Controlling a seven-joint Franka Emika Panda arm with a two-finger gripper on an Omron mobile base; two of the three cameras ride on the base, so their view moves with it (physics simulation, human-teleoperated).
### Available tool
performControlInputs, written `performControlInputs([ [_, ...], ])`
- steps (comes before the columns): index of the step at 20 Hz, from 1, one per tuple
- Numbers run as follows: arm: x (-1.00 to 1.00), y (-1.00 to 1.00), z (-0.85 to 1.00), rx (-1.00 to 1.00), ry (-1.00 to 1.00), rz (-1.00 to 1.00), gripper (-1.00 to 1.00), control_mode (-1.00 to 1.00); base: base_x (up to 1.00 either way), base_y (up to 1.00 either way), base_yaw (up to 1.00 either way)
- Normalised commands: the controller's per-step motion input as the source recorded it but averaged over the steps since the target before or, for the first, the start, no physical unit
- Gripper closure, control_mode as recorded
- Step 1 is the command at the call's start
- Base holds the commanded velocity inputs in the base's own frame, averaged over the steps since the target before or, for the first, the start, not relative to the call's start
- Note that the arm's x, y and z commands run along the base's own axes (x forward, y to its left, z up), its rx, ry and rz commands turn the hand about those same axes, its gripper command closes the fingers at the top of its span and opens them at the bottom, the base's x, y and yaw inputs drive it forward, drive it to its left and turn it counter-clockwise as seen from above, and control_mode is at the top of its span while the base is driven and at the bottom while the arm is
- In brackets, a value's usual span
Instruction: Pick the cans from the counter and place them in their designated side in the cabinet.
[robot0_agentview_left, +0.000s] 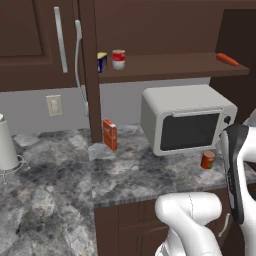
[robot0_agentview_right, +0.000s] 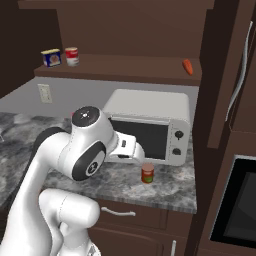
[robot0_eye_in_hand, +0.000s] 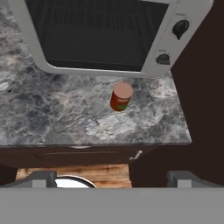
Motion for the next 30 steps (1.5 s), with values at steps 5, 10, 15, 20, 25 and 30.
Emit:
performControlInputs([
  [5, 0.15, -0.02, -0.17, 0.0, 0.0, 0.0, -1.0, -1.0, 0.0, 0.0, 0.0],
  [10, 0.15, -0.05, -0.21, 0.0, 0.0, 0.0, -1.0, -1.0, 0.0, 0.0, 0.0],
  [15, 0.15, -0.04, -0.23, 0.0, 0.0, 0.0, -1.0, -1.0, 0.0, 0.0, 0.0],
  [20, 0.17, -0.04, -0.18, 0.0, 0.0, 0.0, -1.0, -1.0, 0.0, 0.0, 0.0],
  [25, 0.18, -0.04, -0.17, 0.0, 0.0, 0.0, -1.0, -1.0, 0.0, 0.0, 0.0],
  [30, 0.16, -0.08, -0.16, 0.0, 0.0, 0.0, -1.0, -1.0, 0.0, 0.0, 0.0],
])
